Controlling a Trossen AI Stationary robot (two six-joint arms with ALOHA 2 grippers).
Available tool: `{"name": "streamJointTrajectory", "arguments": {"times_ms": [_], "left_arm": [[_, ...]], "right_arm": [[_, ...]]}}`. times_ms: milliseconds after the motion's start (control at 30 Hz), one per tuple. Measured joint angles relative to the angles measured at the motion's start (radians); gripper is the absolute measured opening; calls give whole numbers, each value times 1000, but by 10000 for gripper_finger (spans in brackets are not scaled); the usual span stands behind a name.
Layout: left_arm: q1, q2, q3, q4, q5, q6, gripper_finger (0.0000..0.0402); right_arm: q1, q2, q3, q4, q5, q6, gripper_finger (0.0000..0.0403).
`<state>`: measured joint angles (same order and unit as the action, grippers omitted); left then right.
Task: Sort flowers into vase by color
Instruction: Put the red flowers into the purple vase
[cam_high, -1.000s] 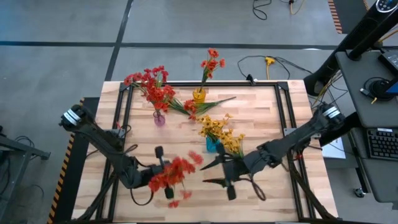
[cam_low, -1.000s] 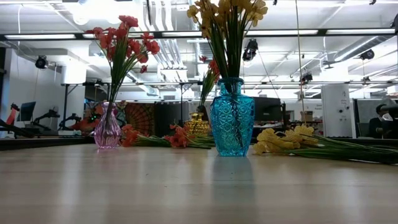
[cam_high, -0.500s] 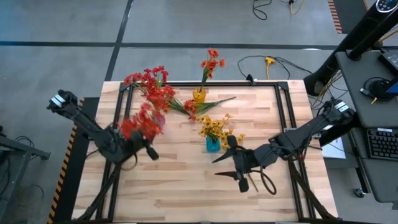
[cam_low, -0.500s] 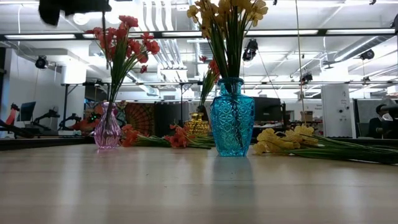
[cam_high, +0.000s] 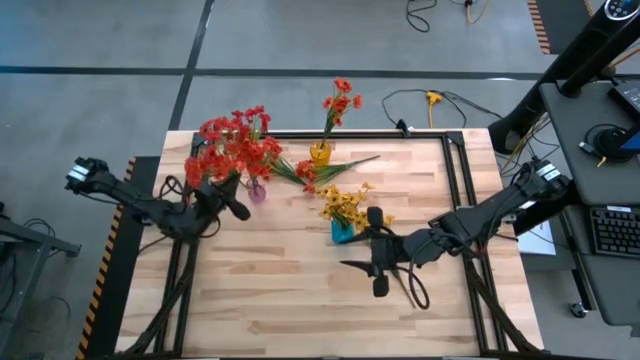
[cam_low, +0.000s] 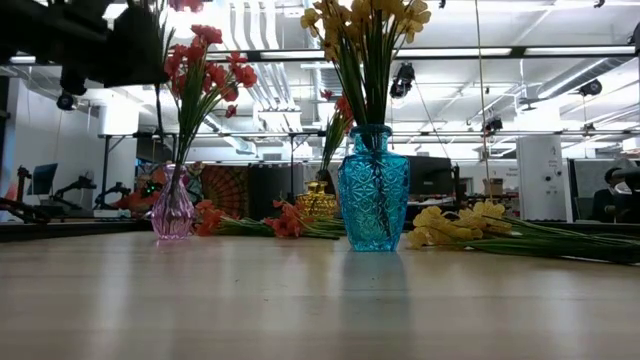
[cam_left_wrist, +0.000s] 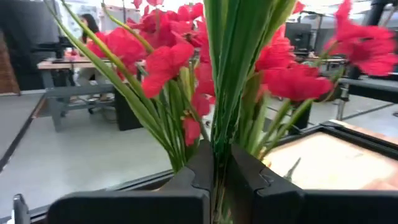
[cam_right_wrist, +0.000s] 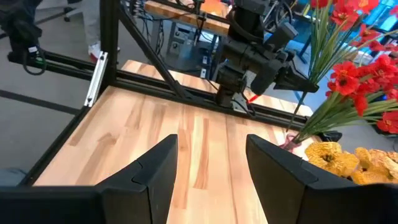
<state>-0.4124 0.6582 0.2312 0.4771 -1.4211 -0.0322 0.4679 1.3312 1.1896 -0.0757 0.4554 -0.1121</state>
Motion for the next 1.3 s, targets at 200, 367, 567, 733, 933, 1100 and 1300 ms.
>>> {"name": "streamJointTrajectory", "arguments": {"times_ms": [200, 367, 567, 733, 933, 1100, 1300], "left_arm": [[48, 9, -6, 0, 104, 1, 2], [51, 9, -2, 1, 105, 61, 2], [56, 10, -3, 1, 105, 97, 3], [79, 10, -3, 1, 116, 139, 3], [133, 10, -3, 1, 208, 140, 3], [152, 9, -3, 1, 209, 140, 4], [153, 11, -4, -16, 210, 139, 4]], "right_arm": [[-32, 0, 0, 7, 1, 7, 183], [-61, 0, -2, 6, 1, 7, 183], [-87, 0, -6, 6, 0, 7, 183], [-102, 0, -13, 6, 0, 7, 183], [-105, 0, -16, 7, 0, 8, 183], [-107, 0, -16, 6, 0, 8, 183], [-107, 0, -18, 6, 0, 7, 183]]}}
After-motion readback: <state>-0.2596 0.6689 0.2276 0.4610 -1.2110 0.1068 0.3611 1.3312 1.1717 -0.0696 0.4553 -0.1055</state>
